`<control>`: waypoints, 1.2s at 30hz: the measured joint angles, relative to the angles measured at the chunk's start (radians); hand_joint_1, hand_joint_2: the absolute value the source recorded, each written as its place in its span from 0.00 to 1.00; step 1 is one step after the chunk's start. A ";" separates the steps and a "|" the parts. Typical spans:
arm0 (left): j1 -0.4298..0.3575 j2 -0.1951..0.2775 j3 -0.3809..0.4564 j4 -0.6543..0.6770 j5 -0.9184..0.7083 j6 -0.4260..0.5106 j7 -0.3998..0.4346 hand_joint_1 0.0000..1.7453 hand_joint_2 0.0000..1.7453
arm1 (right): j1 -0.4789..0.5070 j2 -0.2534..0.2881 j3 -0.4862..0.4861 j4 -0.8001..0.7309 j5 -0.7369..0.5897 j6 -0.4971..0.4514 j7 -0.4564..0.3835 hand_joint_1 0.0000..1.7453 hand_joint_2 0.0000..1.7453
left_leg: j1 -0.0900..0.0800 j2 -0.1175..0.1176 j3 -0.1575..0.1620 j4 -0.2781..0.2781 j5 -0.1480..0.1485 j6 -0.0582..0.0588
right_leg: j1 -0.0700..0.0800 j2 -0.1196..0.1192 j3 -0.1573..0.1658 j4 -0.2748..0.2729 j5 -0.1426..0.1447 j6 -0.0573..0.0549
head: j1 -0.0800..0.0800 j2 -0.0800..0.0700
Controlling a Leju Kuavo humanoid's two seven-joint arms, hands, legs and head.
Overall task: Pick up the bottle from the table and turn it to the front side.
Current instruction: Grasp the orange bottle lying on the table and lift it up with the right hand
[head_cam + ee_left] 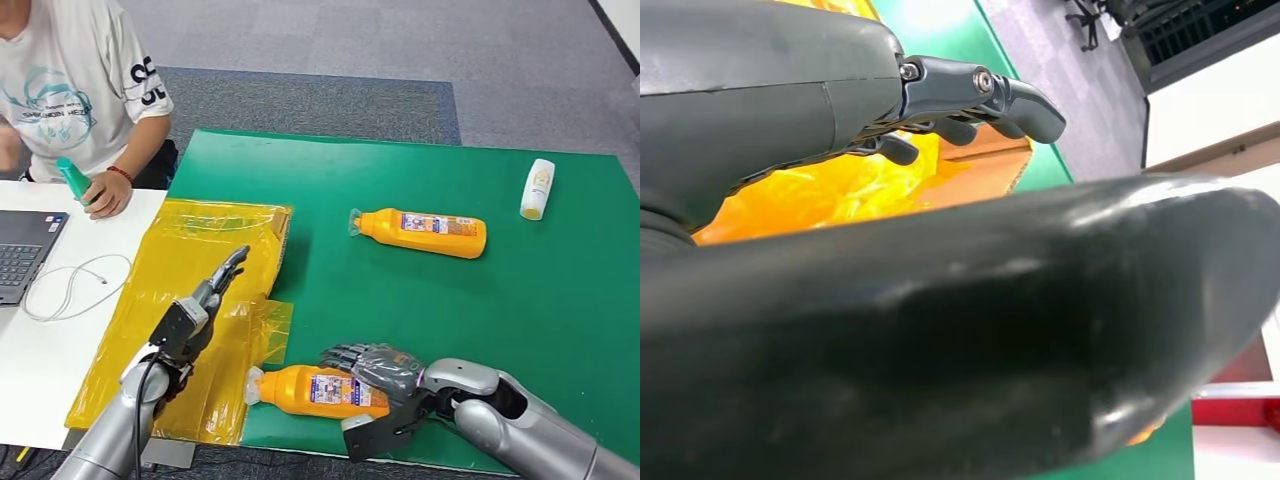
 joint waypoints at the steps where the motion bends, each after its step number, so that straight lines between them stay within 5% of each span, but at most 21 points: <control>1: 0.001 0.000 0.000 -0.001 -0.001 -0.001 0.000 0.00 0.00 | -0.002 0.000 0.001 0.006 0.003 0.005 0.005 0.00 1.00 | 0.000 0.000 0.000 0.000 0.000 0.000 | 0.000 0.000 0.000 0.000 0.000 0.000 | 0.000 0.000; 18: 0.007 0.001 0.000 -0.015 -0.006 -0.002 0.010 0.00 0.00 | -0.006 0.001 0.010 0.121 0.020 0.036 0.021 0.00 1.00 | 0.000 0.000 0.000 0.000 0.000 0.000 | 0.000 0.000 0.000 0.000 0.000 0.000 | 0.000 0.000; 19: 0.006 0.001 0.000 -0.015 -0.006 -0.002 0.010 0.00 0.00 | -0.007 0.001 0.010 0.123 0.018 0.037 0.020 0.04 1.00 | 0.000 0.000 0.001 0.000 0.000 0.000 | 0.000 0.000 0.000 0.000 0.000 0.000 | 0.000 0.000; 23: 0.005 0.002 0.000 -0.015 -0.006 -0.002 0.010 0.00 0.00 | -0.011 0.001 0.010 0.130 0.003 0.044 0.011 0.93 1.00 | 0.000 0.000 0.001 0.000 0.000 0.000 | 0.000 0.000 0.001 0.000 0.000 0.000 | 0.000 0.000; 24: 0.005 0.002 -0.001 -0.015 -0.006 -0.003 0.010 0.00 0.00 | -0.011 0.001 0.010 0.131 0.000 0.045 0.010 1.00 1.00 | 0.000 0.000 0.001 0.000 0.000 0.000 | 0.000 0.000 0.001 0.000 0.000 0.000 | 0.000 0.000; 36: 0.005 0.002 -0.001 -0.014 -0.003 -0.002 0.010 0.00 0.00 | -0.013 0.002 0.009 0.141 -0.029 0.040 -0.003 1.00 1.00 | 0.000 0.000 0.003 0.000 0.000 0.000 | 0.000 0.000 0.002 0.000 0.000 0.000 | 0.000 0.000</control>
